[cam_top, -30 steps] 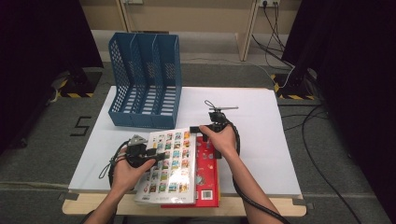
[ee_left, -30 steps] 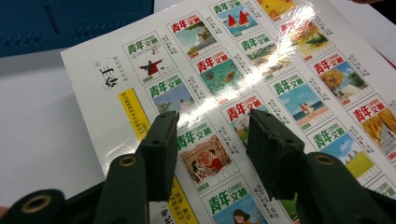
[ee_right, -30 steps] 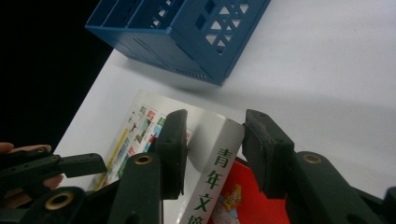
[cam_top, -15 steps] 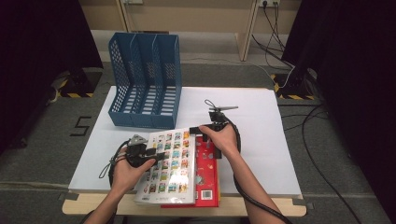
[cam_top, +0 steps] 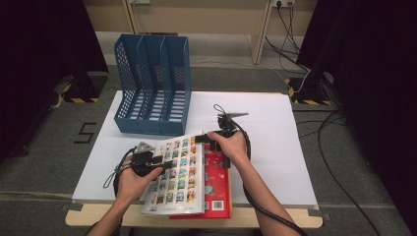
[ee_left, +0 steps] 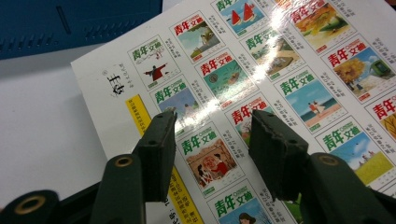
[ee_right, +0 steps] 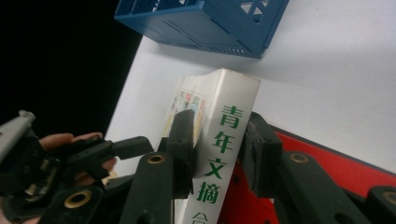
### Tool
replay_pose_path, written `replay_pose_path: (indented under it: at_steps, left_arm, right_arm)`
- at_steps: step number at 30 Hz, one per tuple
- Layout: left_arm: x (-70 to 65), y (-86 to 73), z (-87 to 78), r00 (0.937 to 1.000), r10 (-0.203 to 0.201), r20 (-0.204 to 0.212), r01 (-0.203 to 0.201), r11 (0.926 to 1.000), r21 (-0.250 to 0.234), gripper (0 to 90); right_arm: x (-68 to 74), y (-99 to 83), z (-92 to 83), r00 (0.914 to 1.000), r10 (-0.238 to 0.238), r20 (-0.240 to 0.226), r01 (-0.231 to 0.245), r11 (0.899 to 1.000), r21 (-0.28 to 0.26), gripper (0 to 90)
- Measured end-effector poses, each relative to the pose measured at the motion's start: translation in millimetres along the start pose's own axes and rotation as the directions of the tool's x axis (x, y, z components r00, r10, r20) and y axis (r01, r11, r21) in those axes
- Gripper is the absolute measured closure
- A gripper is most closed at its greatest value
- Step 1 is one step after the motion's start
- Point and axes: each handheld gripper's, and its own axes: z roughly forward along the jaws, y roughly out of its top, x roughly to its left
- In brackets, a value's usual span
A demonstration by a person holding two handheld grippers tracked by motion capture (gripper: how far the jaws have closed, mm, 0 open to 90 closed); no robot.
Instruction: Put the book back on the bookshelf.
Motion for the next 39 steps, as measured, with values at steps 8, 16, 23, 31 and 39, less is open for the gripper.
replay_pose_path:
  at_steps: [8, 16, 23, 31, 39]
  left_arm:
    - [3.7, 7.8, -13.9, 0.9994, -0.034, 0.007, 0.034, 0.9968, -0.073, 42.7]
    - [6.8, 15.8, -24.7, 0.9994, -0.034, -0.009, 0.032, 0.9929, -0.115, 40.4]
    - [5.5, 16.3, -27.2, 0.9993, -0.036, -0.005, 0.035, 0.9910, -0.129, 39.2]
    - [3.9, 20.9, -35.6, 0.9991, -0.042, -0.008, 0.040, 0.9833, -0.178, 37.9]
    - [0.3, 25.4, -41.2, 0.9991, -0.041, -0.006, 0.039, 0.9765, -0.212, 36.2]
  right_arm:
    - [11.8, 1.5, -0.8, 0.9963, 0.058, -0.062, -0.060, 0.998, -0.022, 71.5]
    - [23.3, 3.0, -1.7, 0.9913, 0.053, -0.121, -0.057, 0.998, -0.031, 73.1]
    - [37.4, 4.6, -2.3, 0.9883, 0.013, -0.152, -0.020, 0.999, -0.047, 73.6]
    - [54.7, 8.1, -10.3, 0.9815, -0.050, -0.185, 0.029, 0.993, -0.115, 73.9]
    - [68.0, 6.2, -17.9, 0.9727, -0.143, -0.182, 0.104, 0.972, -0.211, 74.0]
